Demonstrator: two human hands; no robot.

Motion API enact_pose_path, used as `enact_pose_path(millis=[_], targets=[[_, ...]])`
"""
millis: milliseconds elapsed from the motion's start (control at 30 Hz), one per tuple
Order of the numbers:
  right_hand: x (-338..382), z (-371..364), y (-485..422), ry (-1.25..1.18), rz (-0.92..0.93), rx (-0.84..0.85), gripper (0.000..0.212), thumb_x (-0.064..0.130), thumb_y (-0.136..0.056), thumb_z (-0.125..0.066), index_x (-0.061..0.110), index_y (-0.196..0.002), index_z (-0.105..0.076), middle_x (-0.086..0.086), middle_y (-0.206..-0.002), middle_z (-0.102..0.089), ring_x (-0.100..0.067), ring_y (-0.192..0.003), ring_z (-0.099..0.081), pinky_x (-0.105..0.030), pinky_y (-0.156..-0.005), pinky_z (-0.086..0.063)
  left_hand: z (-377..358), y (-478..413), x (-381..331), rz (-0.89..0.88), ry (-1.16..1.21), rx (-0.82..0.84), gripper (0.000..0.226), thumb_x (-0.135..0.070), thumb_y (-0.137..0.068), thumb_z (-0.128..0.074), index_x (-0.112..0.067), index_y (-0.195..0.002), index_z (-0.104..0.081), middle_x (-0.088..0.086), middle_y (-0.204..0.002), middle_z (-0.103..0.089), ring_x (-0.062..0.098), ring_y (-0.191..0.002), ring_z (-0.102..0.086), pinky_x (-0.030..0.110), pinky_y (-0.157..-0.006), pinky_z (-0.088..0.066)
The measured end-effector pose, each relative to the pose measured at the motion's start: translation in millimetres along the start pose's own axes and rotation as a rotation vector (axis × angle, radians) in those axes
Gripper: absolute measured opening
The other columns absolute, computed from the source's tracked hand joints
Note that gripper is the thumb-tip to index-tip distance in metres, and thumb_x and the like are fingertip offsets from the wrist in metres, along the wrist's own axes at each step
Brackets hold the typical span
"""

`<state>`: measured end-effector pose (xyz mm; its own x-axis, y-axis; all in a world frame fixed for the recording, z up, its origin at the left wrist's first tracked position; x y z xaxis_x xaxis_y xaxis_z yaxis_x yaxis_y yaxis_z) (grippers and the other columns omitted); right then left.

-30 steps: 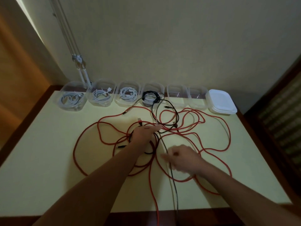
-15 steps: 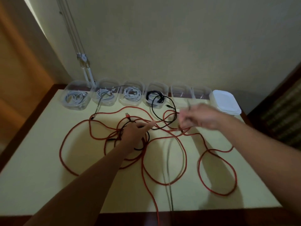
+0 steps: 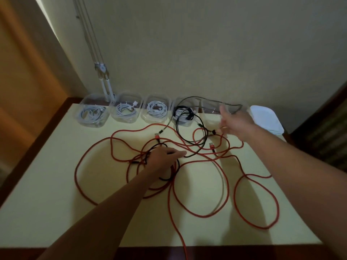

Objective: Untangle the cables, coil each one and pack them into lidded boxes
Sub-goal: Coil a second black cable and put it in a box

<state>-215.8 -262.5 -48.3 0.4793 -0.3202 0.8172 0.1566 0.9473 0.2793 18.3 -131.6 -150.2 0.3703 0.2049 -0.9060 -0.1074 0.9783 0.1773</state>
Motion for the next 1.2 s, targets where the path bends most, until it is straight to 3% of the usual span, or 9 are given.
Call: enact_pose_path(millis=[167, 333, 500, 633, 767, 900, 1000, 1100, 1200], targets=[[-17, -14, 82, 0.616, 0.182, 0.223, 0.064, 0.062, -0.099, -0.047, 0.008, -0.072, -0.071, -0.001, -0.056, -0.07, -0.012, -0.045, -0.065, -0.02, -0.046, -0.043, 4, 2, -5, 0.011, 0.012, -0.016, 0.026, -0.05, -0.086, -0.071, -0.026, -0.092, -0.081, -0.013, -0.059, -0.066, 0.003, -0.051, -0.056, 0.031, -0.06, -0.046], [-81, -86, 191, 0.776, 0.204, 0.778, 0.065, 0.068, -0.087, -0.061, 0.005, -0.078, -0.074, -0.01, -0.071, -0.075, -0.012, -0.049, -0.064, -0.014, -0.047, -0.045, 9, 6, -10, -0.017, 0.016, -0.04, 0.029, -0.055, -0.085, -0.07, -0.028, -0.088, -0.081, 0.013, -0.088, -0.074, 0.026, -0.084, -0.07, 0.045, -0.08, -0.055], [-107, -111, 215, 0.71, 0.319, 0.822, 0.036, 0.031, -0.08, -0.071, 0.001, -0.064, -0.062, -0.016, -0.059, -0.064, -0.028, -0.052, -0.066, -0.024, -0.049, -0.051, 23, 16, -22, -0.003, 0.116, -0.09, 0.024, -0.045, -0.086, -0.073, -0.022, -0.09, -0.081, 0.001, -0.092, -0.076, 0.01, -0.088, -0.069, 0.032, -0.086, -0.053], [-104, -99, 200, 0.735, 0.252, 0.847, 0.029, 0.019, -0.097, -0.056, -0.006, -0.084, -0.064, -0.018, -0.067, -0.068, -0.028, -0.053, -0.067, -0.023, -0.042, -0.051, 46, 28, -35, 0.045, 0.24, -0.184, 0.021, -0.038, -0.083, -0.078, -0.02, -0.091, -0.081, -0.011, -0.083, -0.075, 0.002, -0.071, -0.065, 0.019, -0.063, -0.046], [-55, -71, 155, 0.809, 0.336, 0.665, 0.02, 0.021, -0.103, -0.05, 0.005, -0.097, -0.062, -0.012, -0.08, -0.076, -0.023, -0.07, -0.076, -0.036, -0.07, -0.063, 73, 41, -52, 0.101, 0.403, -0.194, 0.019, -0.036, -0.084, -0.078, -0.021, -0.094, -0.078, -0.008, -0.054, -0.055, 0.008, -0.042, -0.036, 0.021, -0.042, -0.028], [34, -20, 93, 0.715, 0.362, 0.285, 0.004, 0.014, -0.1, -0.059, 0.012, -0.097, -0.061, -0.007, -0.085, -0.075, -0.016, -0.067, -0.075, -0.025, -0.06, -0.057, 101, 43, -73, 0.095, 0.556, -0.18, 0.024, -0.031, -0.084, -0.078, -0.015, -0.102, -0.075, -0.01, -0.043, -0.039, 0.012, -0.045, -0.024, 0.027, -0.046, -0.019], [106, 23, 69, 0.625, 0.466, -0.009, 0.011, 0.008, -0.089, -0.074, 0.009, -0.092, -0.063, -0.011, -0.087, -0.075, -0.027, -0.078, -0.074, -0.042, -0.075, -0.061, 115, 42, -90, 0.054, 0.692, -0.155, 0.021, -0.025, -0.087, -0.075, -0.012, -0.104, -0.072, -0.009, -0.049, -0.027, 0.008, -0.043, -0.018, 0.025, -0.043, -0.011], [153, 49, 75, 0.472, 0.621, -0.105, 0.008, 0.0, -0.094, -0.064, 0.007, -0.09, -0.061, -0.018, -0.085, -0.07, -0.018, -0.054, -0.068, -0.037, -0.055, -0.061, 126, 45, -109, 0.005, 0.804, -0.128, 0.008, -0.022, -0.089, -0.073, -0.018, -0.095, -0.068, -0.008, -0.053, -0.023, 0.006, -0.041, -0.017, 0.021, -0.038, -0.01], [150, 51, 70, 0.667, 0.663, -0.101, 0.003, 0.005, -0.091, -0.07, 0.007, -0.094, -0.07, -0.02, -0.093, -0.071, -0.034, -0.08, -0.071, -0.045, -0.078, -0.06, 135, 51, -127, -0.035, 0.825, -0.13, 0.005, -0.019, -0.09, -0.072, -0.018, -0.094, -0.069, -0.007, -0.054, -0.026, 0.006, -0.043, -0.019, 0.02, -0.037, -0.013]])
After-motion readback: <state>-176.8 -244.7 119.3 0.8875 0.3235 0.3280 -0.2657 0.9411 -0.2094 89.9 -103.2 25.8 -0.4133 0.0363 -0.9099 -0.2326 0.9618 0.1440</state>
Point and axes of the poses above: each hand's wrist, its own y-axis away from the middle knuckle, its own z-axis out of the back of the hand, x = y × z, the point moved 6 cm from there along -y, towards the middle knuckle
